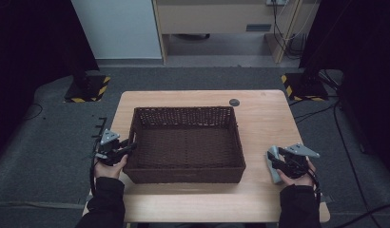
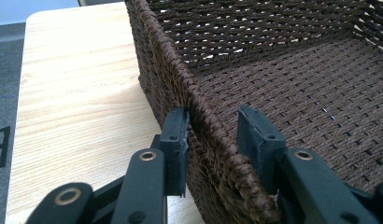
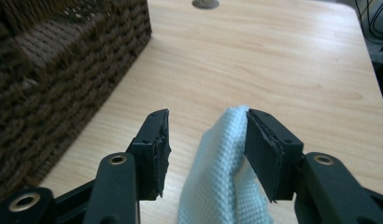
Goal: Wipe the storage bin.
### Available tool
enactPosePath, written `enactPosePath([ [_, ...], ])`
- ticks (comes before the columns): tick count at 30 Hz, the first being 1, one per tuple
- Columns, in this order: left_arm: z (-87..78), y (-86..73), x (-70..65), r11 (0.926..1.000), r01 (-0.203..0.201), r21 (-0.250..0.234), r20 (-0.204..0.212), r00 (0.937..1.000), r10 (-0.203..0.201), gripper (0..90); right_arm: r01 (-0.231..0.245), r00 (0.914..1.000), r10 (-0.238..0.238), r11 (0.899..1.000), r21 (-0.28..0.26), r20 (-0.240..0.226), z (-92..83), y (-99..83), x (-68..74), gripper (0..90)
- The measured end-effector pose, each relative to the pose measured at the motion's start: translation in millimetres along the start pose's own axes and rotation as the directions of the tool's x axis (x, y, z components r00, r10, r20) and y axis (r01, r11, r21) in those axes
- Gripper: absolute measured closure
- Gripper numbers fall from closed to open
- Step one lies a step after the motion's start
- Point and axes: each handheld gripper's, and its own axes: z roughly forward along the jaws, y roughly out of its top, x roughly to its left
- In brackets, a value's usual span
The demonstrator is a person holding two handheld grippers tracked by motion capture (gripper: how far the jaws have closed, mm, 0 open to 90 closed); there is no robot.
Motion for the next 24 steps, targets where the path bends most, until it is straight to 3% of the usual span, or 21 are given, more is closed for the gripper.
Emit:
enactPosePath([
  [14,0.0,0.1,-0.1,1.0000,0.000,0.001,-0.001,1.0000,0.000,62.7,-0.019,0.9998,0.020,0.994,0.104,-0.010,8.1,-13.8,-9.7,59.4],
  [18,0.0,0.1,0.0,1.0000,0.001,0.001,-0.001,1.0000,-0.001,62.7,-0.026,0.9996,0.027,0.991,0.132,-0.007,10.1,-15.8,-11.4,64.8],
  [24,0.2,0.0,0.4,1.0000,0.002,0.000,0.006,1.0000,-0.002,63.2,-0.016,0.9997,0.019,0.984,0.178,-0.015,12.7,-15.1,-11.8,80.2],
])
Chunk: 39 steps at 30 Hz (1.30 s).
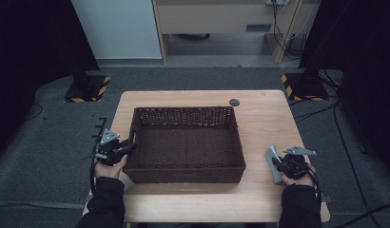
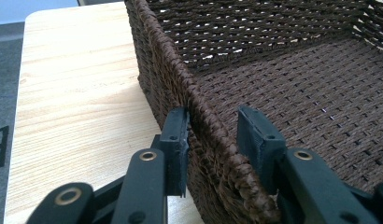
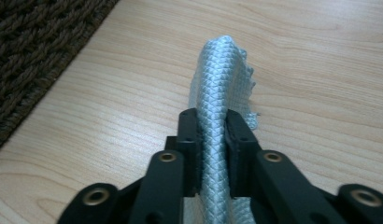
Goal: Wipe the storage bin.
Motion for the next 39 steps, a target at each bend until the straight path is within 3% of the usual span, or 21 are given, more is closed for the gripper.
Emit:
enactPosePath([
  [5,-0.2,0.0,-0.4,1.0000,0.001,-0.002,0.007,1.0000,-0.001,65.1,0.002,1.0000,-0.002,1.000,0.006,0.000,-1.6,3.6,0.9,83.1],
  [16,-2.5,-0.6,-3.9,0.9999,-0.011,-0.006,0.006,0.9999,0.011,67.1,0.003,0.9977,-0.011,0.992,-0.129,-0.068,-12.4,20.9,9.6,82.8],
  [28,-8.8,-4.8,-16.5,0.9997,-0.025,0.008,0.009,0.9997,0.025,67.1,-0.007,0.9977,-0.007,0.976,-0.218,-0.067,-11.8,43.6,8.2,82.7],
  [34,-9.7,-5.5,-17.8,0.9996,-0.025,0.010,0.009,0.9997,0.025,66.9,-0.015,0.9966,-0.007,0.963,-0.268,-0.082,-6.3,61.1,10.2,82.9],
  [39,-7.6,-3.7,-17.8,0.9993,-0.033,0.015,0.005,0.9994,0.033,67.2,0.012,0.9953,-0.038,0.961,-0.277,-0.089,11.6,80.0,20.5,83.0],
])
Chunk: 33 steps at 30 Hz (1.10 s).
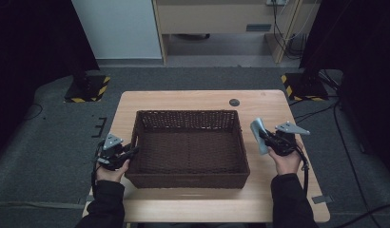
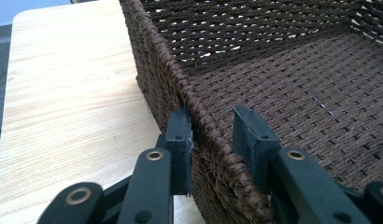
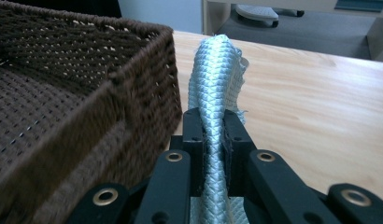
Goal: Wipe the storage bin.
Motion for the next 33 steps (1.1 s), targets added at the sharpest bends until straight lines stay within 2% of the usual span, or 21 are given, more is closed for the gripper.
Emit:
enactPosePath([
  [8,2.0,1.3,0.4,1.0000,0.000,-0.002,0.004,1.0000,0.000,67.6,0.016,0.9997,-0.017,1.000,-0.017,-0.018,30.1,16.1,10.1,83.1],
  [13,2.1,1.2,0.6,1.0000,0.001,-0.002,0.006,1.0000,-0.001,67.5,0.050,0.9981,-0.051,0.998,-0.031,-0.033,43.2,23.9,15.2,83.3],
  [18,2.1,1.1,0.7,1.0000,0.001,-0.002,0.008,1.0000,-0.001,67.3,0.052,0.9973,-0.050,0.998,0.022,-0.054,57.8,15.3,12.5,83.6],
  [21,2.0,1.1,0.6,1.0000,0.000,-0.002,0.008,1.0000,0.000,67.2,0.068,0.9966,-0.063,0.994,0.091,-0.053,66.1,6.7,9.5,83.7],
  [26,2.1,0.9,0.8,1.0000,0.002,-0.003,0.010,0.9999,-0.002,67.0,0.030,0.9986,-0.022,0.986,0.163,-0.047,77.6,-11.4,1.8,83.8],
  [28,2.1,0.9,0.9,1.0000,0.005,-0.003,0.011,0.9999,-0.004,67.0,0.008,0.9979,0.005,0.978,0.210,-0.064,83.2,-17.9,1.6,83.8],
  [29,2.1,0.8,0.9,1.0000,0.005,-0.004,0.011,0.9999,-0.005,66.9,0.015,0.9969,0.002,0.976,0.218,-0.078,86.4,-20.3,3.0,83.8],
  [31,2.2,0.8,0.9,1.0000,0.008,-0.005,0.011,0.9999,-0.007,66.9,-0.010,0.9934,0.033,0.978,0.208,-0.110,87.6,-19.6,5.7,83.8],
  [33,2.2,0.8,1.0,1.0000,0.009,-0.005,0.012,0.9999,-0.009,66.8,-0.020,0.9887,0.044,0.986,0.165,-0.143,84.0,-14.6,8.2,83.9],
])
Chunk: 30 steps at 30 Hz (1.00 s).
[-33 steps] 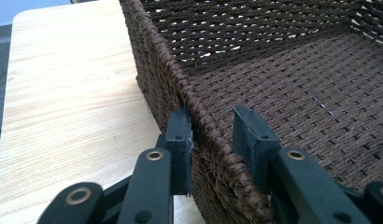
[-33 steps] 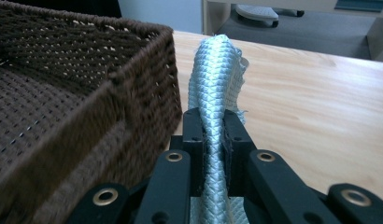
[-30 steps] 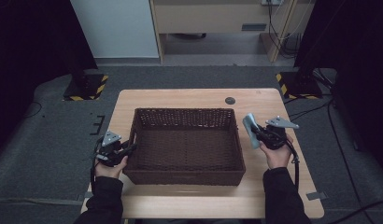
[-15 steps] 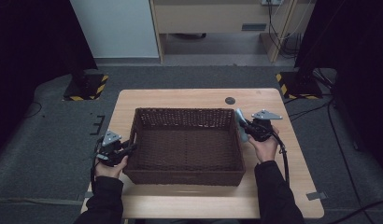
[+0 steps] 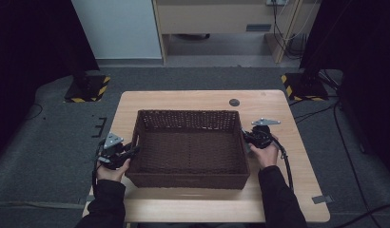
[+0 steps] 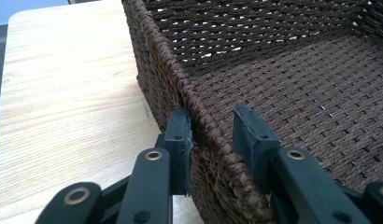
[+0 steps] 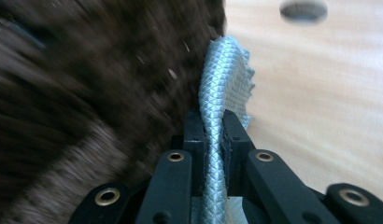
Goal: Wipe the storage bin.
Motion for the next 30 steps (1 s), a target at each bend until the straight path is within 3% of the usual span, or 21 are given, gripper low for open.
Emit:
enactPosePath([
  [2,0.0,0.0,-0.2,1.0000,0.000,0.000,-0.001,1.0000,0.000,66.8,0.002,0.9999,-0.003,0.998,-0.061,-0.010,-7.9,5.3,1.8,83.9],
  [6,0.1,0.0,-0.1,1.0000,0.002,0.000,0.000,1.0000,-0.002,66.6,0.041,0.9987,-0.046,0.978,-0.204,-0.022,-35.0,23.7,7.4,84.0],
  [9,0.0,0.0,-0.1,1.0000,0.002,0.000,0.000,1.0000,-0.002,66.5,0.051,0.9981,-0.058,0.969,-0.240,-0.020,-41.7,29.3,10.1,84.0],
  [13,0.0,0.0,-0.2,1.0000,0.002,0.000,-0.001,1.0000,-0.002,66.5,0.095,0.9955,-0.093,0.985,-0.142,0.016,-31.9,22.6,5.6,84.0],
  [15,0.1,0.0,-0.1,1.0000,0.003,0.000,-0.001,1.0000,-0.003,66.5,0.091,0.9958,-0.090,0.988,-0.125,0.017,-27.4,18.6,3.8,84.0],
  [19,0.0,-0.1,-0.3,1.0000,0.003,0.000,-0.002,1.0000,-0.003,66.5,0.072,0.9971,-0.072,0.997,-0.021,0.026,-12.8,3.0,-2.1,83.9],
  [22,-0.2,0.1,-0.6,1.0000,-0.001,0.003,-0.004,1.0000,0.001,66.5,0.059,0.9982,-0.059,0.997,0.044,0.005,-3.0,-5.3,-0.9,83.9],
  [26,-0.3,0.1,-0.7,1.0000,-0.001,0.004,-0.003,1.0000,0.001,66.3,0.039,0.9990,-0.039,0.999,0.014,-0.023,-5.0,-3.9,2.0,83.9],
  [30,-0.1,0.0,-0.4,1.0000,0.002,0.003,-0.001,1.0000,-0.002,65.9,0.033,0.9985,-0.038,0.994,-0.106,-0.039,-28.2,8.2,0.0,83.9],
])
